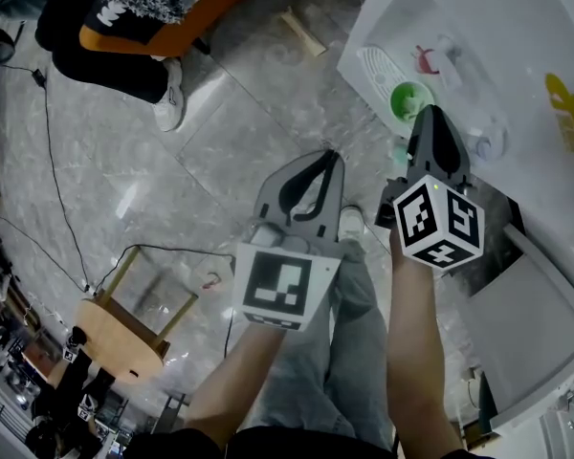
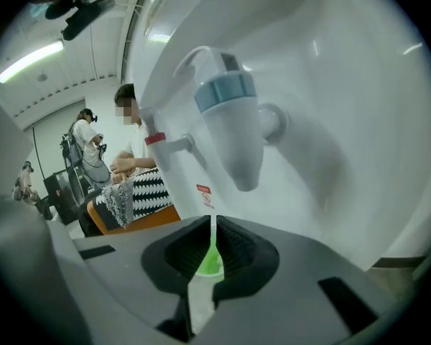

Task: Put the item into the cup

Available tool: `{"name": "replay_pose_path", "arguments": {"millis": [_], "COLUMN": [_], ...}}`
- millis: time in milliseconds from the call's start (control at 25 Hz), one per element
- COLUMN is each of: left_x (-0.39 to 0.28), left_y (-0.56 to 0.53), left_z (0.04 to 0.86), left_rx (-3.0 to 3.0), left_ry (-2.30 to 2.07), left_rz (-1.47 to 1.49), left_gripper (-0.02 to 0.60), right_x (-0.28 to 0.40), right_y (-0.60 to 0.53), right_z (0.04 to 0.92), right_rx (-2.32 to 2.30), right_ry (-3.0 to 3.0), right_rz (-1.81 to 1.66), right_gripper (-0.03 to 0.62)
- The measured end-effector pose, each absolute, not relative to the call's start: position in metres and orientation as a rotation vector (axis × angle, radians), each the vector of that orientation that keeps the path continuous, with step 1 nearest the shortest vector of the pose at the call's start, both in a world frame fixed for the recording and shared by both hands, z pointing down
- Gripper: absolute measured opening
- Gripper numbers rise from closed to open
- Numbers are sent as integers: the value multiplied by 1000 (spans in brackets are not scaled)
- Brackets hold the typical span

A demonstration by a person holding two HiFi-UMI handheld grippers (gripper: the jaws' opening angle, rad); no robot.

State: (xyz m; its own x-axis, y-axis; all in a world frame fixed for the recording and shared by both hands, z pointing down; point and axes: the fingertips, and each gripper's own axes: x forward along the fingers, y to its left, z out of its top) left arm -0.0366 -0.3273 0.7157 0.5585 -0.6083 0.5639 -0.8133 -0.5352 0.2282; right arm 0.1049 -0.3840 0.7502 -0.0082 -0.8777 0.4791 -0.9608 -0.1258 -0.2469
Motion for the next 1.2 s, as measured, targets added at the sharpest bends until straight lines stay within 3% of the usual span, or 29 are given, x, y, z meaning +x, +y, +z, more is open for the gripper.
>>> {"name": "replay_pose_path", "arguments": {"millis": [560, 1200], "left_x": [-40, -51], "left_y": [-315, -270], "left_z": [698, 620], "left_rx": [2347, 2287], "left_ry": [-1197, -1336], "left_rz": [547, 424], "left_gripper": [14, 14], "right_x": [92, 89], "right_y": [-352, -294], "right_z": [712, 634], "right_rx": [2053, 1925], "right_ry": [-2129, -2264], "right_rz": [732, 648], "right_gripper": [11, 11]}}
